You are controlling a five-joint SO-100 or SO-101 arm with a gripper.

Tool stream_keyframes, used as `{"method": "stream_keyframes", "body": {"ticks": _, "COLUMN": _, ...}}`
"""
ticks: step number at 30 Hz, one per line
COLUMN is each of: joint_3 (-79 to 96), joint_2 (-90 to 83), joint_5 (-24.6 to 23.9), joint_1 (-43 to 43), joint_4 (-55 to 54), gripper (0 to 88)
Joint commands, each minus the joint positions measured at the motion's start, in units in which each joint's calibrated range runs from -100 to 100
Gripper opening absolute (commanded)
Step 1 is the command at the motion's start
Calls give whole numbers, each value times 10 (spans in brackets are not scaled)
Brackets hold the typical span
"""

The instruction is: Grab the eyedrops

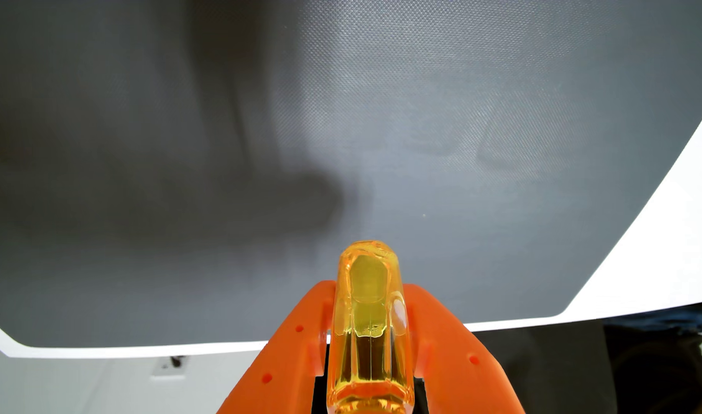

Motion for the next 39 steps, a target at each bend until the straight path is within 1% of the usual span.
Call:
{"method": "stream_keyframes", "body": {"ticks": 1, "joint_3": 37, "joint_2": -46, "joint_5": -3, "joint_1": 1, "joint_4": -34, "gripper": 7}}
{"method": "stream_keyframes", "body": {"ticks": 5, "joint_3": 92, "joint_2": -77, "joint_5": -3, "joint_1": 2, "joint_4": -64, "gripper": 7}}
{"method": "stream_keyframes", "body": {"ticks": 14, "joint_3": 141, "joint_2": -143, "joint_5": -3, "joint_1": 1, "joint_4": -60, "gripper": 7}}
{"method": "stream_keyframes", "body": {"ticks": 39, "joint_3": 115, "joint_2": -152, "joint_5": -3, "joint_1": -3, "joint_4": -64, "gripper": 8}}
